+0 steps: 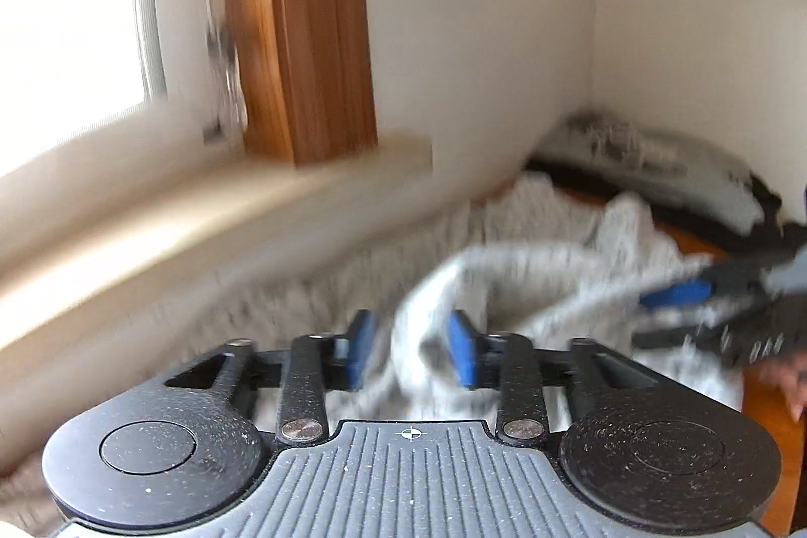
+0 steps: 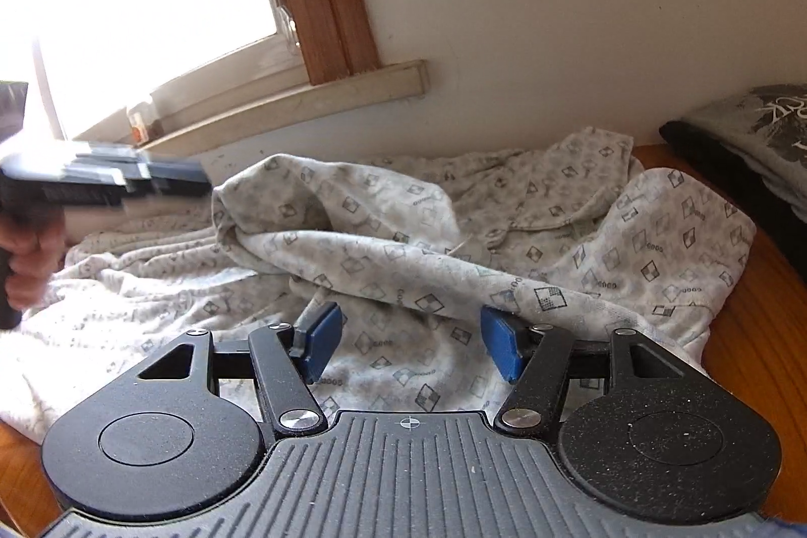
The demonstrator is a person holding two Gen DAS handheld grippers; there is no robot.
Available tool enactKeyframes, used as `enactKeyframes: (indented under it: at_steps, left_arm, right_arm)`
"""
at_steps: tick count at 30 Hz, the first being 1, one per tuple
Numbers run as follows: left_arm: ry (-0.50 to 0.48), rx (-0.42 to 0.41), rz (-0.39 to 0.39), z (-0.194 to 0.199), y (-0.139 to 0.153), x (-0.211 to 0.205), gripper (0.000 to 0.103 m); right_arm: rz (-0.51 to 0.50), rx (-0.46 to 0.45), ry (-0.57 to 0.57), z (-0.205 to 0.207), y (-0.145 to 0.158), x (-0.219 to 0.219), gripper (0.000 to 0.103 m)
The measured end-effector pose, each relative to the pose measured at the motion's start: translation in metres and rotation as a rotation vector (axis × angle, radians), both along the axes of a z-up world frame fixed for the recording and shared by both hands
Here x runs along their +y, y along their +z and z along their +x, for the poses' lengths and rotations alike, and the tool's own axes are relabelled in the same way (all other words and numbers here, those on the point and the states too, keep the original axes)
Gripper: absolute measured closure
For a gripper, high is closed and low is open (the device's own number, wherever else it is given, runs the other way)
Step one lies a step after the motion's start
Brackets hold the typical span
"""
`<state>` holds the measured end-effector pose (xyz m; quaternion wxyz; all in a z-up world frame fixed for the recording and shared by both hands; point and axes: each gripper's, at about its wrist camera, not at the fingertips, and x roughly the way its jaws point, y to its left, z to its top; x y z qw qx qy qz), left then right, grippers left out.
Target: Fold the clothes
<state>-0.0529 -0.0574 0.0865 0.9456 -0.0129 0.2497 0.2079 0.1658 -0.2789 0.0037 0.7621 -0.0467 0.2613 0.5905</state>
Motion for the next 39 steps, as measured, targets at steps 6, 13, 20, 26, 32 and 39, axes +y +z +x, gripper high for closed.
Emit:
enactKeyframes:
  at_steps: [6,13,20,26,32,39]
  left_arm:
    - [-0.114,0.051,0.059,0.054,0.013,-0.020,0.031]
    - [-0.195,0.267,0.139,0.113,-0.026,-0.025,0.031]
    - [-0.157,0.226,0.052,0.099,-0.028,-0.003,0.092]
    - [-0.042,-0.015,-0.034,0.034,0.013,0.023,0.094]
    - [0.055,-0.046,-0.131,-0.050,0.018,0.043,0.090]
    - [0.195,0.042,-0.137,-0.123,-0.008,0.057,0.084]
  right_arm:
    - [0.000,0.008,0.002,0.002,-0.001,-0.001,0.042]
    - [-0.002,0.012,0.003,0.002,-0.002,0.000,0.042]
    - [0.000,0.015,0.001,0.002,-0.001,-0.001,0.041]
    - [0.002,0.016,-0.002,0.002,-0.001,-0.001,0.041]
    - [0.055,0.016,0.021,0.002,-0.001,-0.008,0.038]
    - [0.105,0.008,0.063,-0.001,0.002,-0.013,0.035]
